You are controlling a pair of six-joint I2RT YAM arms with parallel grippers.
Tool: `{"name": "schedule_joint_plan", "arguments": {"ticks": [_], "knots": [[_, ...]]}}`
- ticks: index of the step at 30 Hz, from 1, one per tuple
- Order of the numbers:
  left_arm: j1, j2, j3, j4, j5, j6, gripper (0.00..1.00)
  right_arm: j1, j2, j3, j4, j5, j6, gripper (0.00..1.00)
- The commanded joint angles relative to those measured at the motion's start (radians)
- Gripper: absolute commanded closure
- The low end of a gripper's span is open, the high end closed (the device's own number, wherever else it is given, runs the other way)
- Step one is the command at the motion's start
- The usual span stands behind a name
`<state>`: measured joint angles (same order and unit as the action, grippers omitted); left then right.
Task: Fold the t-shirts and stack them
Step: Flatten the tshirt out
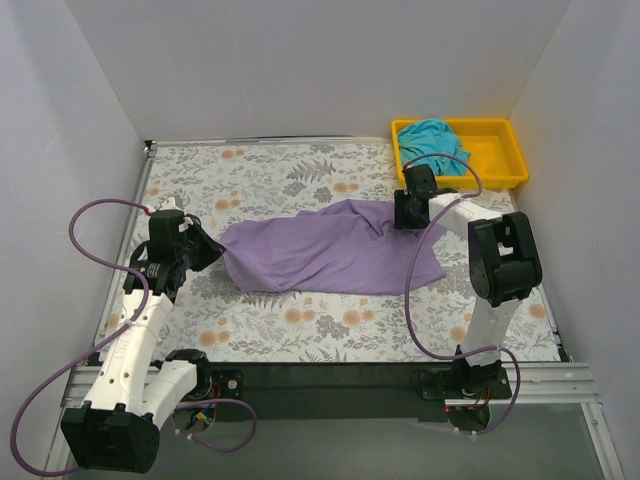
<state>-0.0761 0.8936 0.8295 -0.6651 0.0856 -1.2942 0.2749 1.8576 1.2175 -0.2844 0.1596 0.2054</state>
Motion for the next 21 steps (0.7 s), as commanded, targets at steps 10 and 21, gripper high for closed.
{"name": "schedule_joint_plan", "arguments": {"ticks": [10, 21], "knots": [[-0.004, -0.002, 0.042, 0.007, 0.008, 0.007, 1.0, -0.006, 0.034, 0.021, 0.033, 0.026, 0.032, 0.63], [-0.004, 0.002, 0.042, 0.015, 0.02, 0.012, 1.0, -0.008, -0.035, -0.03, 0.033, 0.032, 0.028, 0.94]]}}
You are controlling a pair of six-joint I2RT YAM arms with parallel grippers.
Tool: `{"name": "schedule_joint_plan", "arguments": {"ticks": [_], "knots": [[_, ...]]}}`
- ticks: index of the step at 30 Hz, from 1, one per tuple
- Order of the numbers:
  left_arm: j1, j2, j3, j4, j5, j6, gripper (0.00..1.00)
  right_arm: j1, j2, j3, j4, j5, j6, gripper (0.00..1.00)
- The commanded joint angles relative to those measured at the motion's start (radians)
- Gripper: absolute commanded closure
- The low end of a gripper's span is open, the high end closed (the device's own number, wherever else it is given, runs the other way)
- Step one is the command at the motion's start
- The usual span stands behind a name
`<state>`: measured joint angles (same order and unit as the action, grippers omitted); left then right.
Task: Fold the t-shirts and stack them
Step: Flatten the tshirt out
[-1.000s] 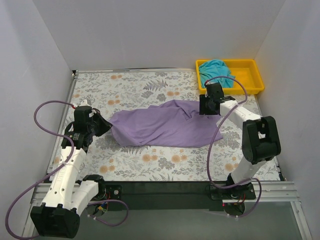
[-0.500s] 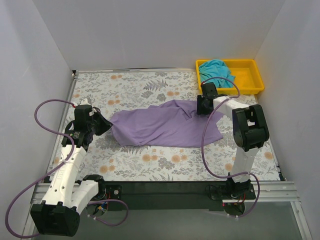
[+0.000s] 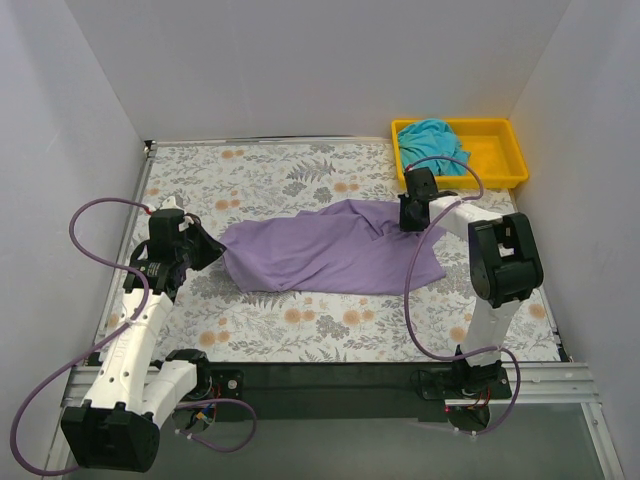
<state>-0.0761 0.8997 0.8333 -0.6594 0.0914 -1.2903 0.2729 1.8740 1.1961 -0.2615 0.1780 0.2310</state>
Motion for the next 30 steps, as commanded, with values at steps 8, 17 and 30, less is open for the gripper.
{"name": "schedule_joint_plan", "arguments": {"ticks": [8, 17, 30], "knots": [[-0.004, 0.013, 0.076, 0.009, -0.007, 0.006, 1.0, -0.005, -0.143, 0.025, -0.015, 0.024, -0.002, 0.99], [-0.001, 0.214, 0.436, 0.087, -0.208, 0.097, 1.0, -0.031, -0.35, 0.287, -0.108, 0.149, -0.1, 0.99], [0.006, 0.305, 1.115, 0.067, -0.508, 0.414, 1.0, -0.041, -0.743, 0.459, -0.102, 0.156, -0.226, 0.99]]}}
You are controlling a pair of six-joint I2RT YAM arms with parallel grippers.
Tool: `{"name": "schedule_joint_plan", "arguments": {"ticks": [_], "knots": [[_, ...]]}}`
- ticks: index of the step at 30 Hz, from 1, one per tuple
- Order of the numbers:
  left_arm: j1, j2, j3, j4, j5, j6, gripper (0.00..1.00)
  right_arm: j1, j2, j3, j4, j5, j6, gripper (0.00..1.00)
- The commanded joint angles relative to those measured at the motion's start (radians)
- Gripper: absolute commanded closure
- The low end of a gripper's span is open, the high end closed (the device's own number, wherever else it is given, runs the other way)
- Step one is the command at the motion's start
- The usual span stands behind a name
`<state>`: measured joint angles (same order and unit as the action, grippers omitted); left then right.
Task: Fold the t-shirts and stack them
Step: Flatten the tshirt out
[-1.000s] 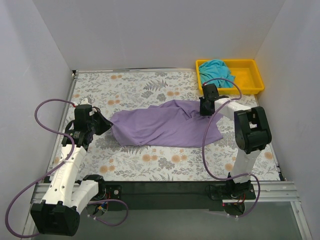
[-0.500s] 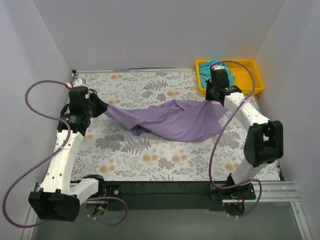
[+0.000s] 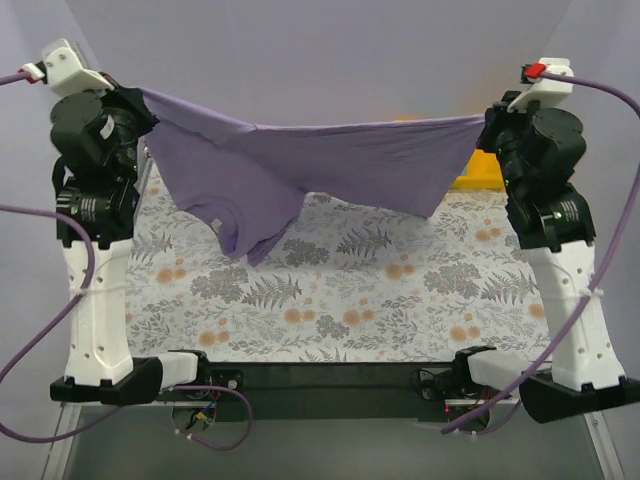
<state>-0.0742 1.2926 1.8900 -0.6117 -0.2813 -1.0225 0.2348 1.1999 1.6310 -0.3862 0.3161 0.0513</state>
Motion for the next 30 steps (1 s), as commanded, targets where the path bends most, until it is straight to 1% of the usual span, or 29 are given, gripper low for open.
{"name": "schedule_joint_plan", "arguments": {"ticks": [1, 2, 3, 5, 6, 8, 11, 15, 19, 21, 22, 24, 27, 28, 29, 30], "knots": [[-0.012, -0.12, 0.069, 0.03, -0.154, 0.172, 1.0, -0.005, -0.123, 0.021, 0.027, 0.014, -0.047, 0.99], [-0.024, -0.134, 0.078, 0.038, -0.176, 0.199, 1.0, -0.003, -0.149, 0.018, 0.029, 0.011, -0.082, 0.99], [-0.039, -0.147, 0.084, 0.047, -0.211, 0.257, 1.0, -0.005, -0.172, 0.021, 0.029, -0.003, -0.091, 0.99], [-0.096, -0.183, 0.121, 0.078, -0.245, 0.32, 1.0, -0.003, -0.233, 0.024, 0.027, -0.023, -0.103, 0.99], [-0.143, -0.196, 0.132, 0.107, -0.266, 0.373, 1.0, -0.005, -0.25, 0.029, 0.027, -0.034, -0.11, 0.99], [-0.179, -0.231, 0.162, 0.135, -0.274, 0.421, 1.0, -0.003, -0.293, 0.036, 0.024, -0.046, -0.119, 0.99], [-0.216, -0.24, 0.202, 0.164, -0.279, 0.486, 1.0, -0.003, -0.313, 0.073, 0.014, -0.074, -0.137, 0.99], [-0.263, -0.182, 0.26, 0.181, -0.285, 0.55, 1.0, -0.003, -0.3, 0.131, -0.016, -0.11, -0.139, 0.99], [-0.289, -0.104, 0.287, 0.205, -0.302, 0.593, 1.0, -0.003, -0.26, 0.132, -0.02, -0.115, -0.133, 0.99], [-0.294, -0.066, 0.278, 0.224, -0.314, 0.624, 1.0, -0.005, -0.235, 0.121, -0.026, -0.104, -0.126, 0.99], [-0.294, -0.023, 0.255, 0.246, -0.317, 0.631, 1.0, -0.003, -0.209, 0.11, -0.028, -0.098, -0.126, 0.99], [-0.295, 0.02, 0.225, 0.286, -0.331, 0.65, 1.0, -0.005, -0.183, 0.064, -0.029, -0.062, -0.108, 0.99], [-0.288, 0.12, 0.1, 0.343, -0.334, 0.645, 1.0, -0.005, -0.113, -0.008, -0.023, -0.016, -0.09, 0.99], [-0.259, 0.143, 0.071, 0.365, -0.311, 0.612, 1.0, -0.003, -0.073, -0.029, -0.019, 0.003, -0.088, 0.99], [-0.234, 0.198, 0.028, 0.359, -0.273, 0.564, 1.0, -0.005, -0.054, -0.051, 0.003, 0.021, -0.09, 0.99], [-0.202, 0.224, 0.015, 0.349, -0.162, 0.512, 1.0, -0.006, -0.036, -0.107, 0.021, 0.047, -0.096, 0.99]]}}
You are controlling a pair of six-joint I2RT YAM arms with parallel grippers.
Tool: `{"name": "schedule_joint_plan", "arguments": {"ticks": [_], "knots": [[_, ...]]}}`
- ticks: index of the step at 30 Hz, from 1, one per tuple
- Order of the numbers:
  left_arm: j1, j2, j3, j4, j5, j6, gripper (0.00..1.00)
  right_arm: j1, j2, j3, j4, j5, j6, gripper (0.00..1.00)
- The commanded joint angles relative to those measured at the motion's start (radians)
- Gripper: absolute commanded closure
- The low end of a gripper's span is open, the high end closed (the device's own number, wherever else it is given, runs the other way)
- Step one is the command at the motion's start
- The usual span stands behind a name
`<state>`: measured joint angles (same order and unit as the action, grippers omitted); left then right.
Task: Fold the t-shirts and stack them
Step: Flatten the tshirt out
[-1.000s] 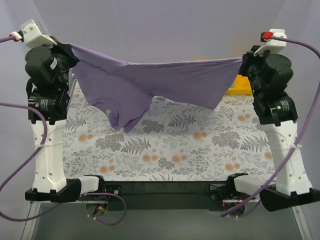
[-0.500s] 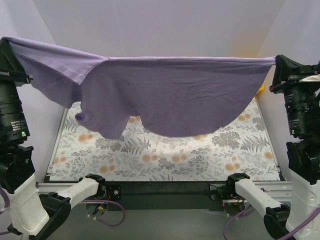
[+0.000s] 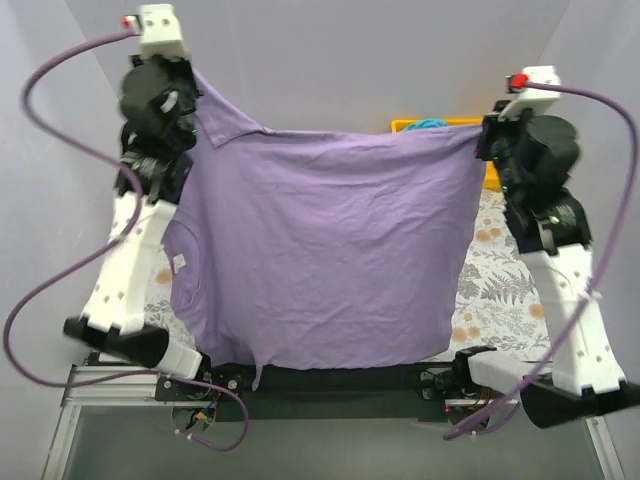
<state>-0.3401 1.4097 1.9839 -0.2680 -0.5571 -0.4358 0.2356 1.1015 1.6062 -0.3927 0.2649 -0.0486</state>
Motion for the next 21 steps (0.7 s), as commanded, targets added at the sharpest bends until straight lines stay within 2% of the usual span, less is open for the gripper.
{"name": "schedule_joint_plan", "arguments": {"ticks": [1, 3, 10, 16, 21], "knots": [[0.128, 0.136, -0.089, -0.01, 0.164, -0.193, 1.0, -0.007, 0.093, -0.115, 0.056, 0.112, -0.003, 0.99], [0.186, 0.231, -0.112, -0.01, 0.283, -0.276, 1.0, -0.018, 0.122, -0.222, 0.161, 0.122, -0.017, 0.99], [0.22, 0.52, -0.077, 0.013, 0.41, -0.388, 1.0, -0.1, 0.338, -0.396, 0.383, 0.077, 0.007, 0.99], [0.231, 0.641, -0.014, 0.019, 0.514, -0.461, 1.0, -0.147, 0.504, -0.368, 0.491, 0.01, 0.0, 0.99], [0.26, 0.65, -0.056, 0.024, 0.556, -0.52, 1.0, -0.154, 0.578, -0.324, 0.492, -0.015, -0.037, 0.99]]}}
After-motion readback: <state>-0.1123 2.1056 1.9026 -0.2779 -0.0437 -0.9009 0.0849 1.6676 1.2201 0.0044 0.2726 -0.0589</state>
